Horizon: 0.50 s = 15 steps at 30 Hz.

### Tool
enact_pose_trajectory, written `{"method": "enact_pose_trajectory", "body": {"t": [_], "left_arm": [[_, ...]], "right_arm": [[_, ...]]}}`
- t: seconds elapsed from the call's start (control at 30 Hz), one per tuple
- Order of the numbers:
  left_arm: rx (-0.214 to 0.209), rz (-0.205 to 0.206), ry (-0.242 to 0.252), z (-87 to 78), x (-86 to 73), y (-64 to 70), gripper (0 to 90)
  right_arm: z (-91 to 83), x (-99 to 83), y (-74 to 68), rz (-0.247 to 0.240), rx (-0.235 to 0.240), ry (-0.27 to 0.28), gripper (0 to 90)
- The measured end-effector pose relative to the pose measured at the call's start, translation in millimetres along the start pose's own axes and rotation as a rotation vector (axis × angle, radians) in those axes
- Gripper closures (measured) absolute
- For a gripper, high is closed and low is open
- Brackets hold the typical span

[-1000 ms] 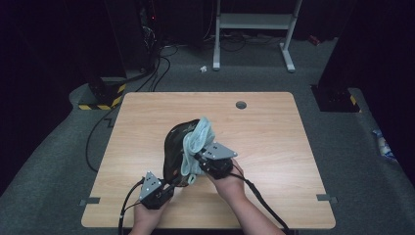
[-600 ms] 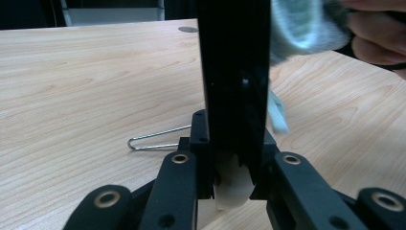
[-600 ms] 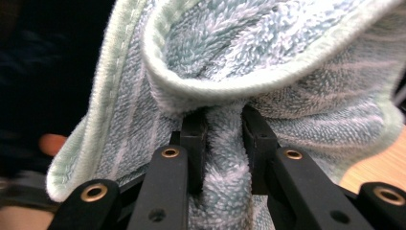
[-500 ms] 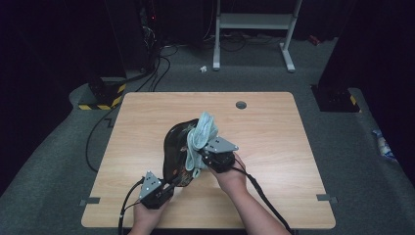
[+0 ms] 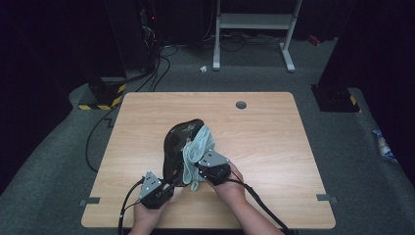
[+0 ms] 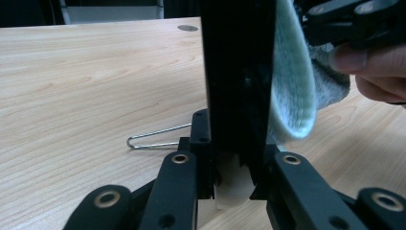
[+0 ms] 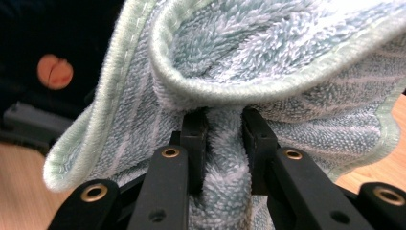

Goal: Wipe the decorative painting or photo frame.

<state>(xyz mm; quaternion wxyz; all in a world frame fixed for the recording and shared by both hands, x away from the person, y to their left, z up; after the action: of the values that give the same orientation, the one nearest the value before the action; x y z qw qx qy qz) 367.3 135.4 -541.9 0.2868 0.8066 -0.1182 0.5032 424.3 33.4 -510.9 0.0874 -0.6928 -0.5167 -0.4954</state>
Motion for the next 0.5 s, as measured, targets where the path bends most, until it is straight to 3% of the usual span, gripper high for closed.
{"method": "enact_pose_trajectory", "body": {"t": [0.33,0.5], "left_arm": [[-0.008,0.003,-0.019,0.5,-0.4,-1.2,77.1],[-0.02,-0.002,-0.018,-0.8,1.0,0.2,66.8]], "right_arm": [[6.7,-12.6,16.5,0.028,-0.024,-0.027,74.4],[6.7,-15.2,16.5,0.039,-0.029,-0.032,74.3]]}}
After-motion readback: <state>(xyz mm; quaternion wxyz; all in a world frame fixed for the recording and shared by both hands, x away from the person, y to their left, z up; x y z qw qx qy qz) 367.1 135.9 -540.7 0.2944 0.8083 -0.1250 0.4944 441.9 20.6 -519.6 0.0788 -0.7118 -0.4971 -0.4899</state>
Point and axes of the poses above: each handheld gripper's, and its own axes: z roughly forward along the jaws, x roughly out of its top, y roughly to its right, the point moved 10 cm from there along z, roughly forward along the jaws, and after that the axes turned 15 degrees about -z, right-handed, at the moved point
